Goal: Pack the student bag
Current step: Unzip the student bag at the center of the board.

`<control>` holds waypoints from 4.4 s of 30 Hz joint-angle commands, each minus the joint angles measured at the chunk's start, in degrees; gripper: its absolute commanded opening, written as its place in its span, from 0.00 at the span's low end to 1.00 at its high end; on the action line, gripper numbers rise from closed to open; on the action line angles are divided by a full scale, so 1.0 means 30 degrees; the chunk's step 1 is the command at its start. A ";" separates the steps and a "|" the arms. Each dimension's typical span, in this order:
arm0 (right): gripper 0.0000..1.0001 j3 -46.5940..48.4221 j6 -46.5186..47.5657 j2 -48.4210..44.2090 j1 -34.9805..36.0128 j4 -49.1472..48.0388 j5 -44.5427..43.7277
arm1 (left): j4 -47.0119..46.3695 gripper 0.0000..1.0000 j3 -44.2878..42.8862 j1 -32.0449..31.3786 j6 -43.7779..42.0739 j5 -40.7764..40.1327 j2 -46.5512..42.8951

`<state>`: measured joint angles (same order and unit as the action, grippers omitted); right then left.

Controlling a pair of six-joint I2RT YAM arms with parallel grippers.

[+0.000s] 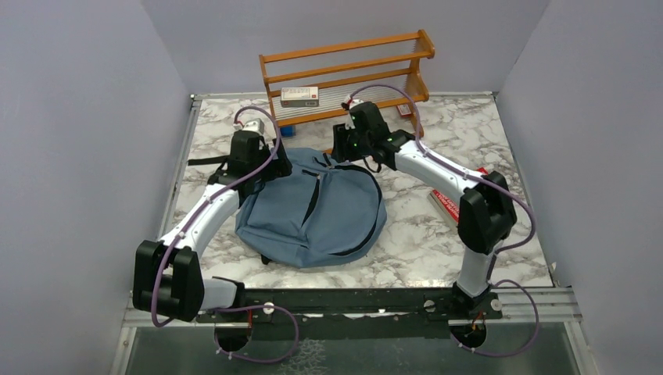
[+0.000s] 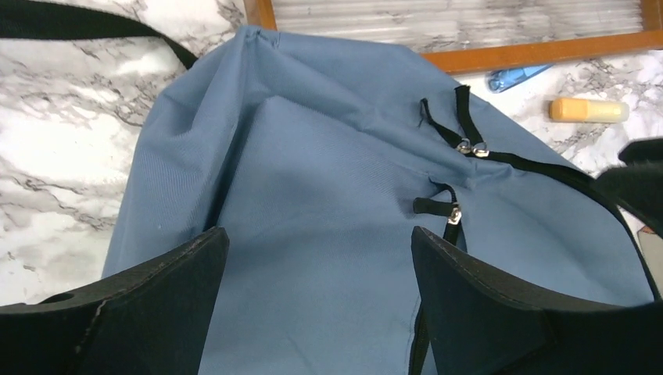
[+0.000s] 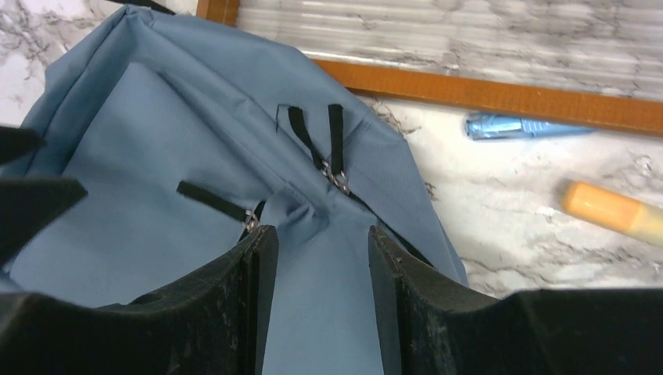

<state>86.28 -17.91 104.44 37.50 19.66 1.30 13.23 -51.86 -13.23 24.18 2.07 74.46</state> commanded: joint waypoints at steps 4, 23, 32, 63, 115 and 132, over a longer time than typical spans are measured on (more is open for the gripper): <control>0.51 0.3751 0.0249 0.3362 0.0041 0.1243 0.0558 | -0.1177 0.86 0.1528 -0.0006 0.1128 0.0192 -0.0391; 0.44 0.9568 0.2099 0.9379 0.0041 0.3530 0.0222 | -0.3096 0.81 0.2825 -0.2082 0.1682 0.0378 0.1105; 0.26 0.9040 0.2103 0.9454 0.0048 0.2770 0.1120 | -0.3380 0.81 0.3652 -0.2122 0.1815 0.0036 0.1728; 0.01 0.0490 0.1845 0.0160 0.0041 -0.3291 0.2715 | -0.2341 0.84 0.3000 -0.2092 0.0967 -0.0542 -0.0055; 0.01 -0.3262 0.1503 -0.3061 0.0048 -1.0930 1.0430 | 0.1616 0.98 -0.3696 -0.2492 1.1286 0.1694 0.0774; 0.01 -0.3967 0.1302 -0.2909 0.0070 -1.2111 1.1988 | 0.0523 0.67 -0.3107 -0.2562 1.3504 0.2056 0.2715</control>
<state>74.32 -13.47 96.12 37.39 -10.07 33.82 16.38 -61.25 -20.51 63.37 7.46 81.56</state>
